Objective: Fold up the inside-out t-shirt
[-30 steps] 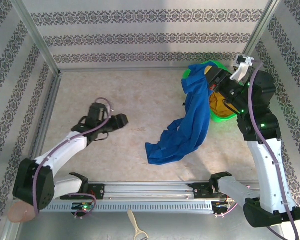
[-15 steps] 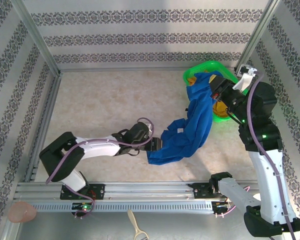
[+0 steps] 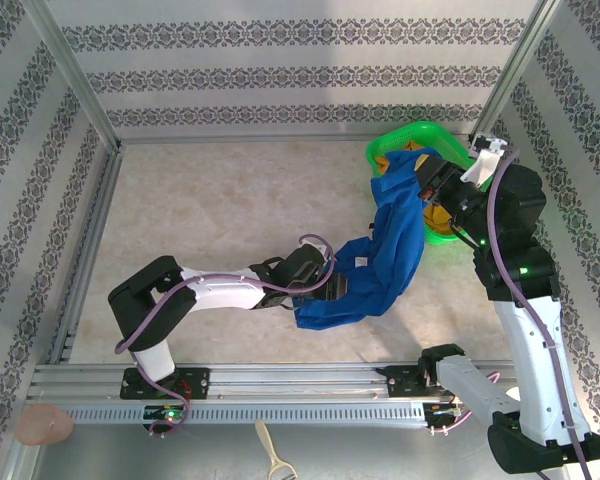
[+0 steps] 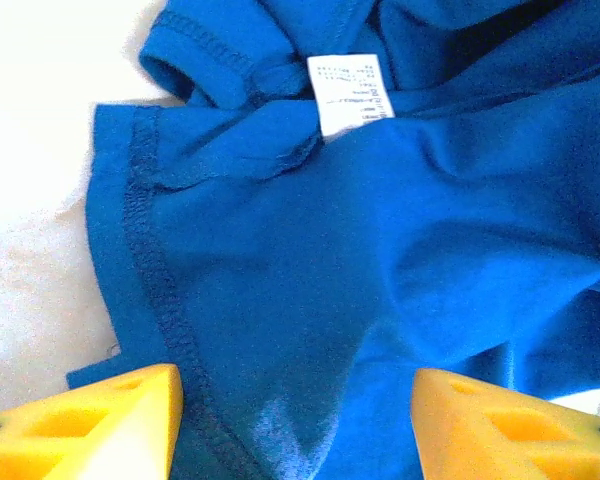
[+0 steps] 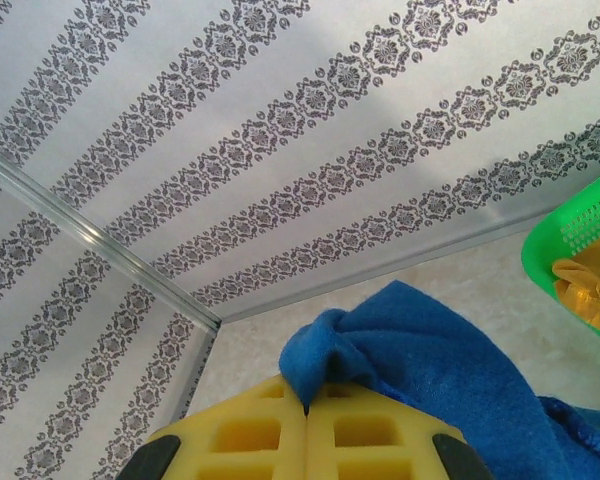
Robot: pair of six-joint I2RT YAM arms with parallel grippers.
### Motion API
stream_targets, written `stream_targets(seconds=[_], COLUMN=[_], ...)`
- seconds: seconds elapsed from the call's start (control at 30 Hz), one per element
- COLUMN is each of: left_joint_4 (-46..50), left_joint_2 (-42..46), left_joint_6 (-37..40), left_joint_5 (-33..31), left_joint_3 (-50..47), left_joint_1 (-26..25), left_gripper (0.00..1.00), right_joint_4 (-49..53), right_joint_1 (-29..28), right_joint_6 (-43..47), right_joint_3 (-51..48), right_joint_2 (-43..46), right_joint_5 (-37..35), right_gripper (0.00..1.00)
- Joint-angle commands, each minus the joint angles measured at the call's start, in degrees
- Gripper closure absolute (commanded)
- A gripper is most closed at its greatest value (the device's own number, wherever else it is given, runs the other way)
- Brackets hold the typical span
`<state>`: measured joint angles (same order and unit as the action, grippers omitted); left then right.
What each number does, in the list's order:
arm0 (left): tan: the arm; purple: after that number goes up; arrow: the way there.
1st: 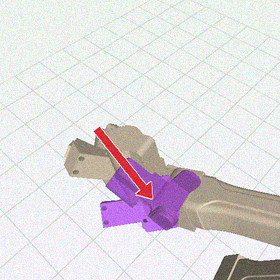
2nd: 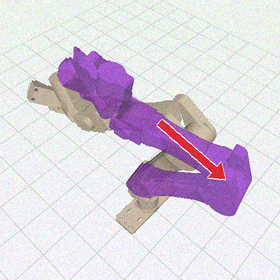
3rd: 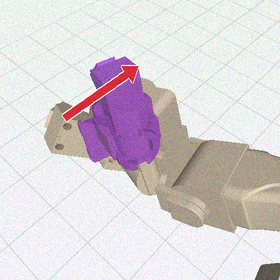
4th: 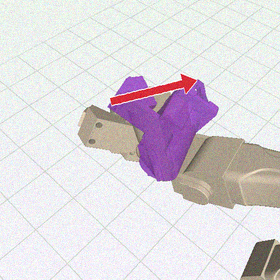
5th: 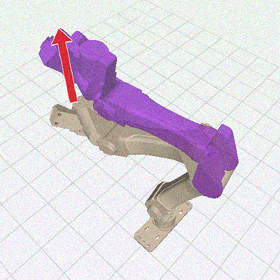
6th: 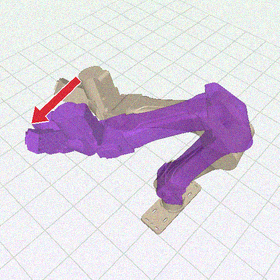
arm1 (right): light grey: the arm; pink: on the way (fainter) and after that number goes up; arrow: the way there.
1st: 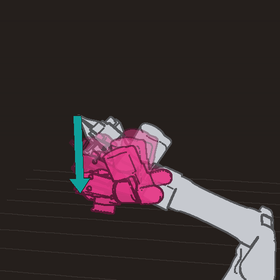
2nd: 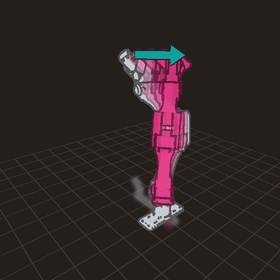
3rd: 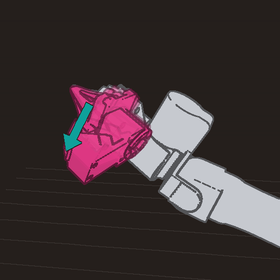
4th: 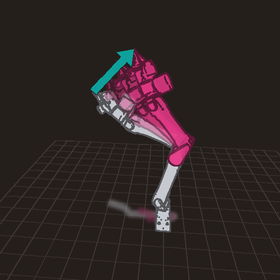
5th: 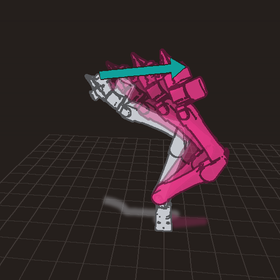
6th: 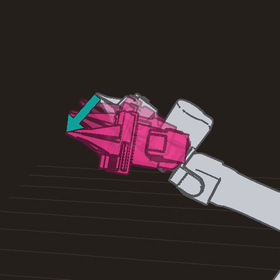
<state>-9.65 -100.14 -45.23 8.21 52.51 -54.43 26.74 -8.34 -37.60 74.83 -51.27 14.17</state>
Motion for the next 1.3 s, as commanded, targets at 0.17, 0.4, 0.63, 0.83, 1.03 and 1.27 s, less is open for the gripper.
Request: stream_targets(seconds=[0.17, 0.4, 0.63, 0.83, 1.03, 1.27], left_joint_4=[0.68, 1.13, 0.47, 0.82, 12.22, 28.40], left_joint_2=[0.48, -1.14, -2.95, -1.61, 12.49, 30.01], left_joint_6=[-1.91, -2.30, -3.11, -1.71, 6.44, 17.01], left_joint_5=[-6.02, -5.57, -5.25, -7.13, -10.12, -7.16], left_joint_3=[-0.48, 0.44, 1.53, 3.10, 8.79, 24.82], left_joint_1=[-1.88, -2.76, -3.74, -3.50, 6.21, 25.95], left_gripper=[0.38, 0.38, 0.39, 1.00, 1.00, 1.00], right_joint_4=[-2.30, -2.57, -2.83, -2.57, -1.71, -0.20], right_joint_1=[0.52, 0.52, 0.53, 0.60, 1.71, 2.71], right_joint_6=[-0.36, -0.45, -0.54, -0.54, 0.46, 0.10], right_joint_3=[-0.18, -0.15, -0.03, 0.45, 6.02, 21.47], right_joint_2=[0.81, 0.90, 0.82, 0.51, -2.92, -8.99], right_joint_5=[-0.21, -0.11, -0.06, -0.11, 0.71, 3.34], right_gripper=[1.00, 1.00, 1.00, 1.00, 1.00, 1.00])
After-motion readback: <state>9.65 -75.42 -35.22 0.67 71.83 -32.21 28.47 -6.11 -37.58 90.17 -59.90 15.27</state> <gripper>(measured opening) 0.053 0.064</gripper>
